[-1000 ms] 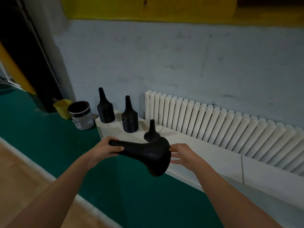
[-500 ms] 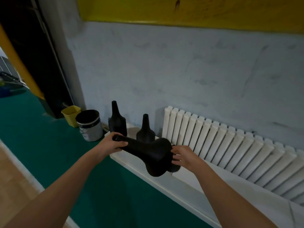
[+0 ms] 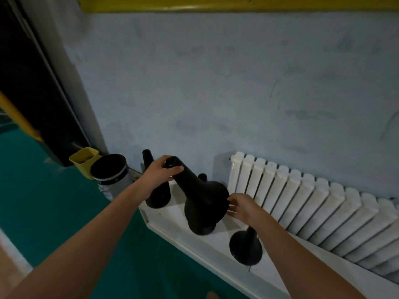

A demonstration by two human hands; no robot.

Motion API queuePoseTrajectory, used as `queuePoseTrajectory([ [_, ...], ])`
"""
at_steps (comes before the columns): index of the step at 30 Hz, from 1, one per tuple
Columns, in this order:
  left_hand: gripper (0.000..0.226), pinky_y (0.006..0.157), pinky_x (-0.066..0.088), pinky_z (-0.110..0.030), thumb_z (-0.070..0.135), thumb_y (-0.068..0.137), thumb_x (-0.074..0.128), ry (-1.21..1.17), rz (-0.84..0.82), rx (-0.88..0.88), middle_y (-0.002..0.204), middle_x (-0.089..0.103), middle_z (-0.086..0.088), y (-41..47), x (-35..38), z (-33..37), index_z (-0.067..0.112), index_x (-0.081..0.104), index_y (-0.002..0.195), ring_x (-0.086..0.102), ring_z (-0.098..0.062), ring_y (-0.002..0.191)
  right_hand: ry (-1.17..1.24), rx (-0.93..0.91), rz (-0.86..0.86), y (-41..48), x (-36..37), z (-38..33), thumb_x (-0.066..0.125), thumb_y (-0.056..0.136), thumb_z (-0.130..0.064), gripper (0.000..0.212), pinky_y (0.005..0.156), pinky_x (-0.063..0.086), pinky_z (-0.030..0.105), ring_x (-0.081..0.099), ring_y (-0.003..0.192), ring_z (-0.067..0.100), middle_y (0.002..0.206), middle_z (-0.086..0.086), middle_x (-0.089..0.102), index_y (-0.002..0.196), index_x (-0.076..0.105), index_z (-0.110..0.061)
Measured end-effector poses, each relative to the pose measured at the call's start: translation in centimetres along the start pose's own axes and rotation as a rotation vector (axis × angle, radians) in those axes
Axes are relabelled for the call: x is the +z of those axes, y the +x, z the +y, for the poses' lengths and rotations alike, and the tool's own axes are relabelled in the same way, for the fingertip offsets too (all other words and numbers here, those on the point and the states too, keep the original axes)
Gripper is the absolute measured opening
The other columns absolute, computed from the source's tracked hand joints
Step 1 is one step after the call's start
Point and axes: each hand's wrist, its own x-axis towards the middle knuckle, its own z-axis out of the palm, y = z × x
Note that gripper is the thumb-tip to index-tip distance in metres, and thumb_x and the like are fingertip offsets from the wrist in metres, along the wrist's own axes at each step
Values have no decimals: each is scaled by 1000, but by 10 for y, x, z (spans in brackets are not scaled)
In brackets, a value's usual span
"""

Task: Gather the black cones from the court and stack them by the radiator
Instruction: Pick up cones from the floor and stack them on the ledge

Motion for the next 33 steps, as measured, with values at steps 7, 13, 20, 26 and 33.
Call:
queuePoseTrajectory([
  [7, 34, 81, 55, -31, 17, 82, 73, 218, -61, 59, 105, 61, -3, 130, 19, 13, 17, 58, 112, 62, -20, 98, -19, 97, 65, 113, 10, -44, 53, 88, -1, 10, 72, 50, 30, 59, 75, 24, 81, 12, 61, 86, 62, -1],
  [13, 31, 80, 50, -24, 13, 81, 74, 358, -224, 3, 104, 60, -4, 205, 39, -2, 10, 62, 110, 58, -17, 96, -85, 245, 85, 168, 14, -45, 60, 84, -9, 26, 69, 45, 26, 57, 95, 23, 101, 8, 58, 108, 64, -4],
  [20, 29, 74, 46, -15, 11, 79, 75, 441, -493, -45, 97, 62, -1, 249, 62, -41, 12, 64, 105, 60, -15, 94, 50, 253, 275, 184, 19, -49, 60, 89, -11, 30, 65, 51, 28, 63, 94, 25, 123, 15, 54, 117, 57, -1],
  [26, 22, 82, 50, -27, 14, 79, 76, 430, -686, -57, 91, 67, 2, 271, 70, -37, 18, 64, 97, 64, -17, 90, 178, 113, 388, 157, 24, -53, 64, 87, -8, 38, 63, 53, 24, 66, 96, 24, 104, 12, 63, 124, 56, 0],
  [33, 21, 79, 49, -27, 8, 83, 70, 487, -930, 30, 99, 68, -10, 260, 100, -15, 12, 63, 102, 62, -20, 86, 391, 12, 468, 101, 22, -39, 51, 95, -1, 26, 74, 49, 27, 64, 96, 29, 112, 23, 62, 119, 57, 6],
])
